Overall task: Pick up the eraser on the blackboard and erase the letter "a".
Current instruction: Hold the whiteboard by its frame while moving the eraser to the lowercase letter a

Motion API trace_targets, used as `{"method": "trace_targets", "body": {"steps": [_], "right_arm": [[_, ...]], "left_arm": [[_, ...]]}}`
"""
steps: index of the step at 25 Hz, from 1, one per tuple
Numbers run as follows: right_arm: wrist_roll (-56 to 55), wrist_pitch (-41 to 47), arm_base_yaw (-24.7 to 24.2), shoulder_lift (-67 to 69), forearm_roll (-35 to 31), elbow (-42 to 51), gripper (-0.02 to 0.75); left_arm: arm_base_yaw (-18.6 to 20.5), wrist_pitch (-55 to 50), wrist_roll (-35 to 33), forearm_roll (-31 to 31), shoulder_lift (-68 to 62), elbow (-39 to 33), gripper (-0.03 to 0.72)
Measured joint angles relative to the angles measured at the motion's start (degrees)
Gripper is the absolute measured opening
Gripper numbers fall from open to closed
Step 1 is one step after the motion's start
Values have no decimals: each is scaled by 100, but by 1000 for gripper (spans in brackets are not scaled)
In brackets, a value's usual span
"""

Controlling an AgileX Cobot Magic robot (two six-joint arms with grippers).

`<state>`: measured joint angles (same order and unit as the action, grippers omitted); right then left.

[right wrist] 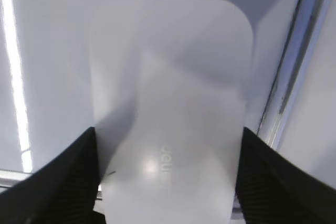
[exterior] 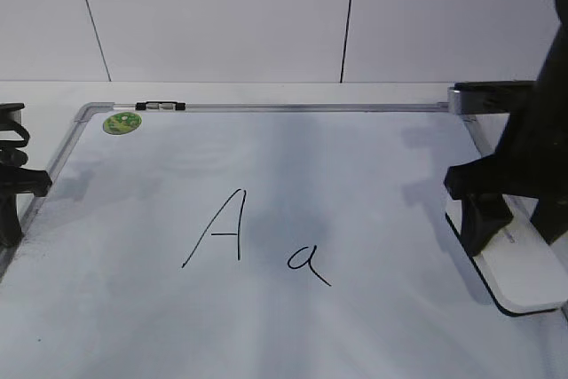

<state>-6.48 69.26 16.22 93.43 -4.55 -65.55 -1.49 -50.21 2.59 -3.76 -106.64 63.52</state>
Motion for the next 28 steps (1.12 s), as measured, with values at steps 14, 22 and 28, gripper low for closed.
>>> {"method": "trace_targets", "body": {"steps": [14,22,28], "right_arm": [[-479,21,1483,1201,874,-1628,561],[-370,21,1780,1685,539,-1719,561],[-288,21,1780,1734,391,-1732,561]], "left_arm": [[0,0,0,0,0,0,14],[0,0,0,0,0,0,14],[0,0,0,0,0,0,14]]}}
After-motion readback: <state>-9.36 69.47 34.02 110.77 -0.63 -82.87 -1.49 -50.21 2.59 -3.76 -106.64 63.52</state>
